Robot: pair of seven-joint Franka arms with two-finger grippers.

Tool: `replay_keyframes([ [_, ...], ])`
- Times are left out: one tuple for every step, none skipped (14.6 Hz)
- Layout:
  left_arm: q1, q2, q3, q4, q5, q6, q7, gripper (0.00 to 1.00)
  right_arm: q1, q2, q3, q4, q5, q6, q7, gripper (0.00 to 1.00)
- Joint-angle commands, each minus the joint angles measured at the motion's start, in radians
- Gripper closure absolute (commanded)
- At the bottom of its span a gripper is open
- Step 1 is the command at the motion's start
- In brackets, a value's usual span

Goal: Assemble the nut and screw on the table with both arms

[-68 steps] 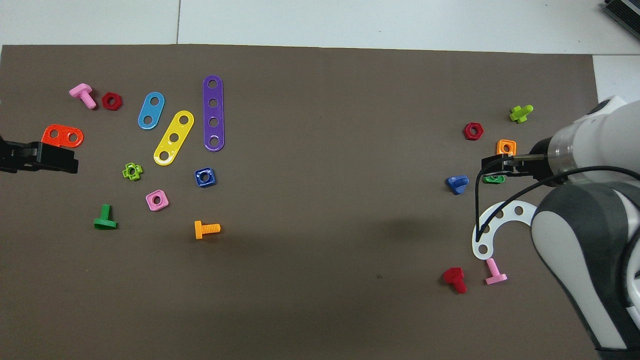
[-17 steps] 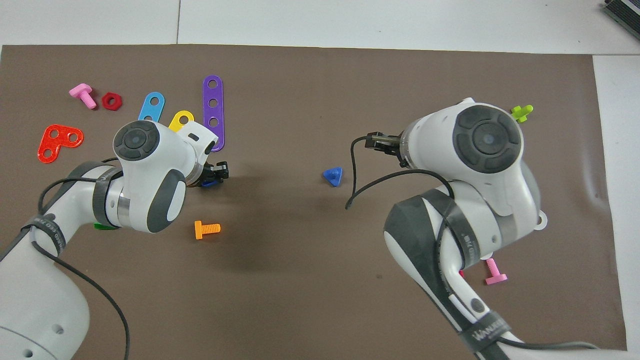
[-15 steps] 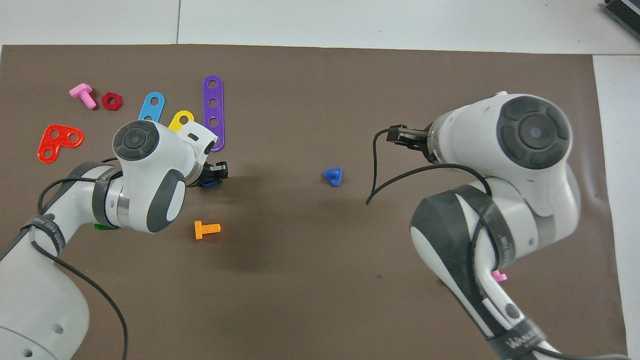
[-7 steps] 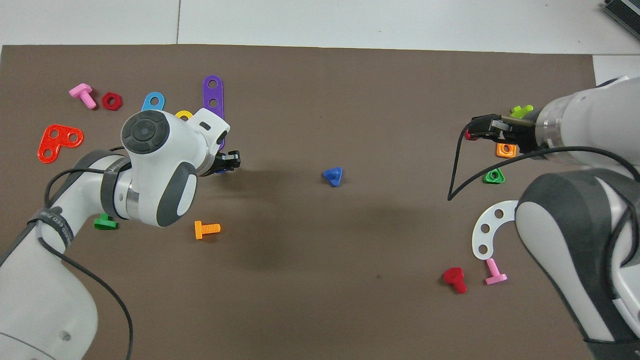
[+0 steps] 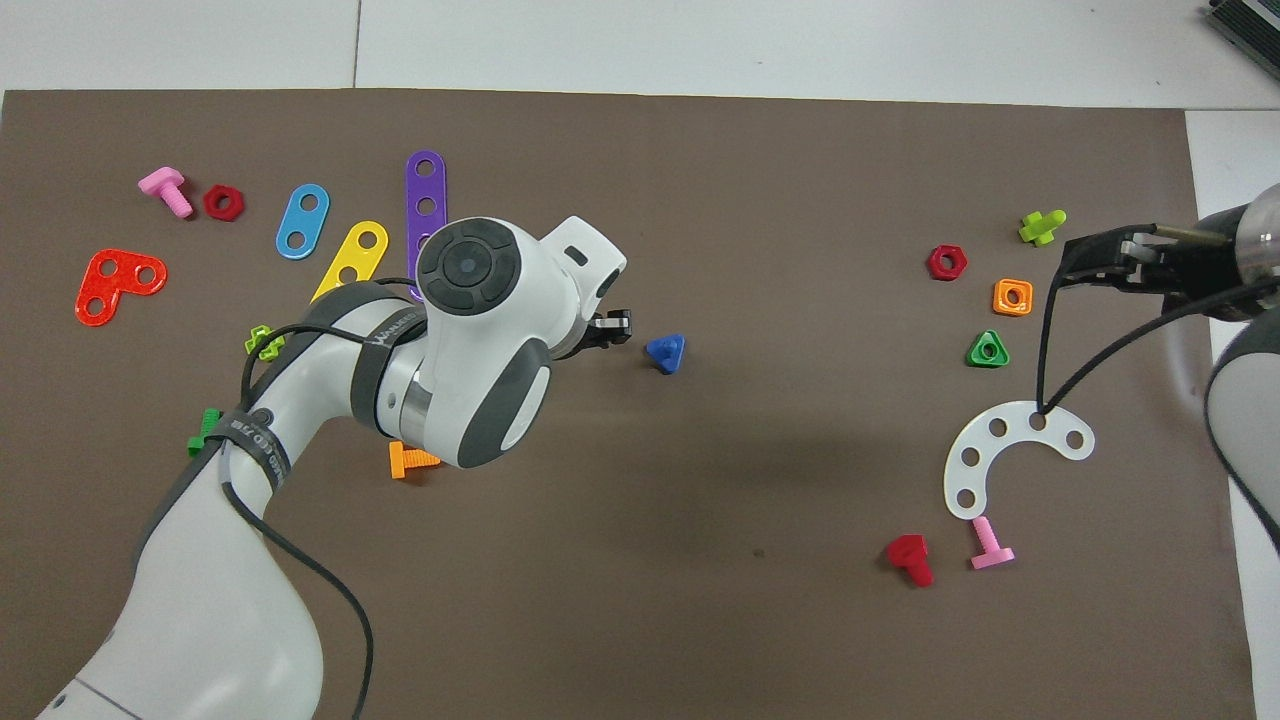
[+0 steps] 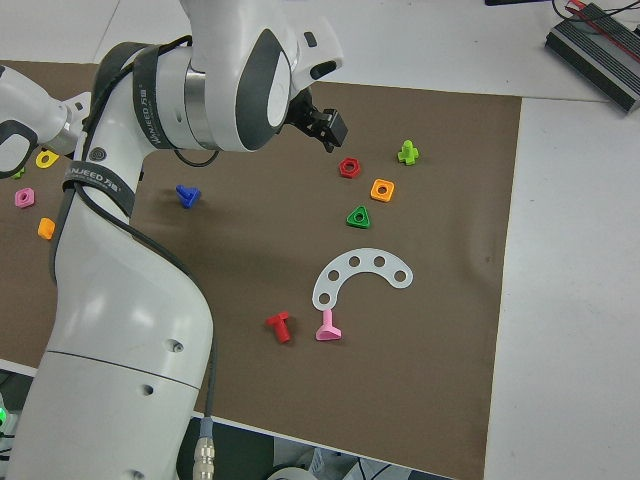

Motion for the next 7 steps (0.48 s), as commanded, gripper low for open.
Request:
replay_keyframes([
  [-0.065,0.081,0.019,0.106,-0.023,-0.042,-0.048,1.00,-0.022,0.009,0.011,0.069,0.038,-0.082,-0.040,0.00],
  [-0.074,0.093,0.019,0.109,-0.028,-0.035,-0.051,1.00,-0.022,0.009,0.013,0.089,0.040,-0.109,-0.043,0.00],
  [-0.082,0.104,0.019,0.129,-0.028,-0.028,-0.051,1.00,-0.020,0.011,0.014,0.106,0.038,-0.140,-0.056,0.00],
  [-0.088,0.121,0.019,0.156,-0.028,-0.028,-0.058,1.00,-0.019,0.011,0.017,0.121,0.038,-0.160,-0.076,0.00],
  [-0.093,0.135,0.019,0.179,-0.030,-0.028,-0.068,1.00,-0.014,0.011,0.021,0.133,0.038,-0.177,-0.090,0.00],
  [-0.102,0.141,0.019,0.184,-0.028,-0.025,-0.086,1.00,-0.006,0.009,0.022,0.130,0.040,-0.189,-0.105,0.00],
  [-0.110,0.141,0.021,0.184,-0.026,-0.024,-0.094,1.00,-0.003,0.000,0.022,0.120,0.042,-0.206,-0.115,0.00],
])
